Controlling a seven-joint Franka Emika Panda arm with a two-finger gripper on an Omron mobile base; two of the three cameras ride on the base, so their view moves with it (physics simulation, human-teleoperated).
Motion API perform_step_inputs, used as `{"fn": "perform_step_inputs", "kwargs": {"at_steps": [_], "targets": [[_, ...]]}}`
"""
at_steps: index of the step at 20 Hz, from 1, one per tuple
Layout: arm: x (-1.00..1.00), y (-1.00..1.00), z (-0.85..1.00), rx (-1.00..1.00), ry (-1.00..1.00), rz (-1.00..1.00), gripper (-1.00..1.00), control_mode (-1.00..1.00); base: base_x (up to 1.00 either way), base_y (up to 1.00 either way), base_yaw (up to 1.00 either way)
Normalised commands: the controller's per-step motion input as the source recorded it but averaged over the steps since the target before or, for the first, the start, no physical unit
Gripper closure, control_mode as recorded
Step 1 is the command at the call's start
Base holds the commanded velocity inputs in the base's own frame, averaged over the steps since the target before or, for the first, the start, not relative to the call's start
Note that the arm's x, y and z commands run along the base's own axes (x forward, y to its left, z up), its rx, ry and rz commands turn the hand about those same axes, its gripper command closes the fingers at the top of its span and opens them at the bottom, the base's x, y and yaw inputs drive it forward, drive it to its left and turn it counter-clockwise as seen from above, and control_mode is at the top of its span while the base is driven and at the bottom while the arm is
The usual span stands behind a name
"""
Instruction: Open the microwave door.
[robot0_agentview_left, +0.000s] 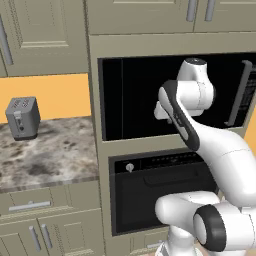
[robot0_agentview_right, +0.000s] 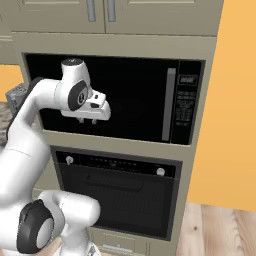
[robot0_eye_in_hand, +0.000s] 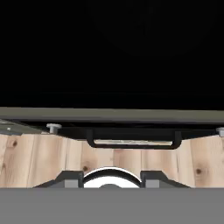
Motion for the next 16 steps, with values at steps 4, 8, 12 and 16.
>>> {"fn": "perform_step_inputs", "kwargs": {"at_steps": [4,8,12,16], "targets": [[-0.26,-0.13,0.0,0.0,-0.11,0.0,-1.0,-1.0,0.0,0.0,0.0],[-0.49,-0.57,-0.04,0.09,-0.34,0.0,-1.0,-1.0,0.0,0.0,0.0],[-0.44,-0.74,0.0,0.11,-0.24,0.0,-1.0,-1.0,0.0,0.0,0.0],[-0.33,-0.7,0.03,0.01,-0.09,0.0,-1.0,-1.0,0.0,0.0,0.0]]}}
